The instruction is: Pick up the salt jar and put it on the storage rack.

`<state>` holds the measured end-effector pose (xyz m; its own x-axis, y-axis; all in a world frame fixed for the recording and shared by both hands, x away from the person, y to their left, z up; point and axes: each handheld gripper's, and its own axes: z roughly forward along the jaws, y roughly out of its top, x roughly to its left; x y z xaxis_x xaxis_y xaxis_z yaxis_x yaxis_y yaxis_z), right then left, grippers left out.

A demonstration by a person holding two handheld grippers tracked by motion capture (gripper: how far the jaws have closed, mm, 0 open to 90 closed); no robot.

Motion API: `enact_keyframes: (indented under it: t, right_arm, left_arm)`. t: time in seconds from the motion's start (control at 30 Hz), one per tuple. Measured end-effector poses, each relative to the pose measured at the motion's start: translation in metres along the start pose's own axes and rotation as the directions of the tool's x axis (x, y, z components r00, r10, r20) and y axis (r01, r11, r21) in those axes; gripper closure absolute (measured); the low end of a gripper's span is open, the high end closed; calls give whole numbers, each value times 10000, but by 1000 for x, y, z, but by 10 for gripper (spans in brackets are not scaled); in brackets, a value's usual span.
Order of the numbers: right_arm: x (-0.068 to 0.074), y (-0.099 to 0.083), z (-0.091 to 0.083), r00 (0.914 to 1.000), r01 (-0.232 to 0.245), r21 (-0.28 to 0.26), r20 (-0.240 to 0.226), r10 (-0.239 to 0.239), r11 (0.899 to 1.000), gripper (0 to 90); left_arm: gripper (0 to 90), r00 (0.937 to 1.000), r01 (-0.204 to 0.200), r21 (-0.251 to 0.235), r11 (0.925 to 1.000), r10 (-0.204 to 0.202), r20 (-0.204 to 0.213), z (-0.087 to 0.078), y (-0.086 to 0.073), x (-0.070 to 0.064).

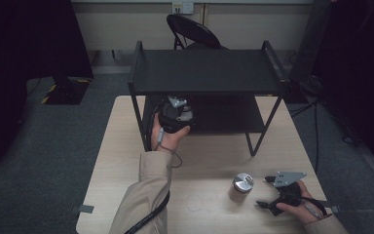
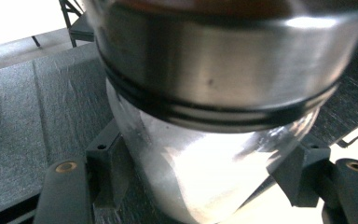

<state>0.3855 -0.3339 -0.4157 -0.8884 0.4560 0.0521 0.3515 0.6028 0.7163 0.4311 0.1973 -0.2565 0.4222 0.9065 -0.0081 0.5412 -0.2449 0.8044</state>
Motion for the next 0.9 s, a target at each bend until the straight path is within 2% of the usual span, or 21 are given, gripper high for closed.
enact_keyframes:
  t: [0.5, 0.9]
  right_arm:
    - [0, 0, 0, 10000, -1, -2, -1, 1, 10000, 0]
    - [0, 0, 0, 10000, -2, -2, -1, 2, 10000, 0]
  left_arm:
    - [305, 9998, 153, -52, 9999, -154, -161, 4, 1, -3]
    - [298, 9998, 202, -22, 9998, -202, -33, 4, 0, 1]
